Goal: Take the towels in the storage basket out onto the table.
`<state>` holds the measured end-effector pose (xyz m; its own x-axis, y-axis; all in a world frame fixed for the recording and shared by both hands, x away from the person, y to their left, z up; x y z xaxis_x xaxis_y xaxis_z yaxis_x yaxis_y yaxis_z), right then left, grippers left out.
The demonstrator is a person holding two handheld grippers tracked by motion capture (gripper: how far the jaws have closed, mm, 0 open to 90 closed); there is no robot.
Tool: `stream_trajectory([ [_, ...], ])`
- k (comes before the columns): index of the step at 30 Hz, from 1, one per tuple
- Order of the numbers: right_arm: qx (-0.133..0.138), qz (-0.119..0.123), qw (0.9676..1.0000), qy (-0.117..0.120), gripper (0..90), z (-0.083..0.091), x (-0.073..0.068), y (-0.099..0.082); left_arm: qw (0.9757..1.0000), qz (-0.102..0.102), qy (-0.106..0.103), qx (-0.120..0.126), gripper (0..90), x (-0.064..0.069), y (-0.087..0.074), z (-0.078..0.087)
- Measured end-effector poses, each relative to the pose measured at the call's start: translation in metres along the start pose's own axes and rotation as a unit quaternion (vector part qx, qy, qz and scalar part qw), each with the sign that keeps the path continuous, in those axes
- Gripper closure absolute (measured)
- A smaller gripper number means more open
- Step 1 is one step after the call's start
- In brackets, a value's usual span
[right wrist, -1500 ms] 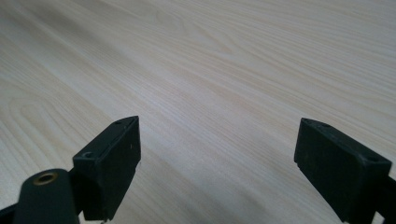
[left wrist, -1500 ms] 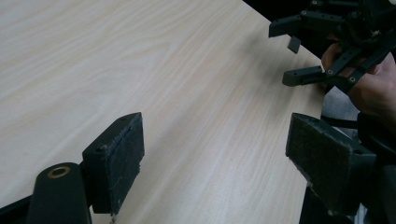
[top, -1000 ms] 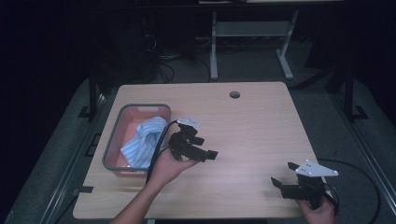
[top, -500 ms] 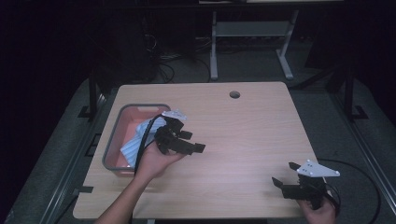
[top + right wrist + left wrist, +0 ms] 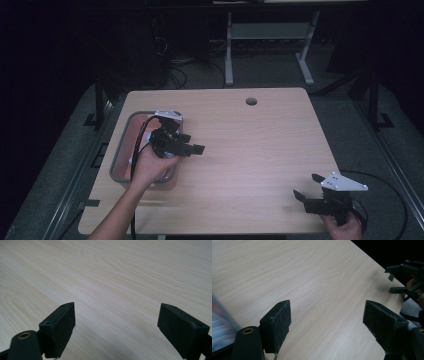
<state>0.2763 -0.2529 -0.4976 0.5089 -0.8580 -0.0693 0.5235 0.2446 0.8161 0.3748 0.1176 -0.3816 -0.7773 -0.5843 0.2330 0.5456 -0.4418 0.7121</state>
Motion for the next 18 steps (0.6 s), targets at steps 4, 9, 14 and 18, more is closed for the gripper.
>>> stream_trajectory([
  [4,0.000,0.000,1.0000,0.001,14.2,0.000,0.000,0.000,0.9999,0.007,0.013,0.001,22.5,-0.010,-0.001,0.011],
  [9,0.000,0.001,1.0000,0.003,14.2,-0.001,-0.002,0.001,0.9995,0.011,0.029,-0.001,23.4,-0.021,-0.004,0.023],
  [14,0.000,0.003,1.0000,0.002,14.2,0.000,-0.003,0.001,0.9989,0.019,0.044,-0.001,24.2,-0.032,-0.009,0.033],
  [18,0.000,0.005,1.0000,0.003,14.2,-0.001,-0.003,0.000,0.9984,0.025,0.052,0.001,24.3,-0.040,-0.014,0.039],
])
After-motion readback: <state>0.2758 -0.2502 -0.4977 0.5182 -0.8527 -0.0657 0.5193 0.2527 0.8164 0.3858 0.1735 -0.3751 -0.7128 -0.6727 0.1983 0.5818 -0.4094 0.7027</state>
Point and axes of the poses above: each handheld gripper's, and its own axes: z roughly backward along the jaws, y roughly out of its top, x roughly to its right, the point moved 8 cm from there along -z, roughly forward along the jaws, and after that the axes turned 6 degrees about -z, right-handed, at the moved point
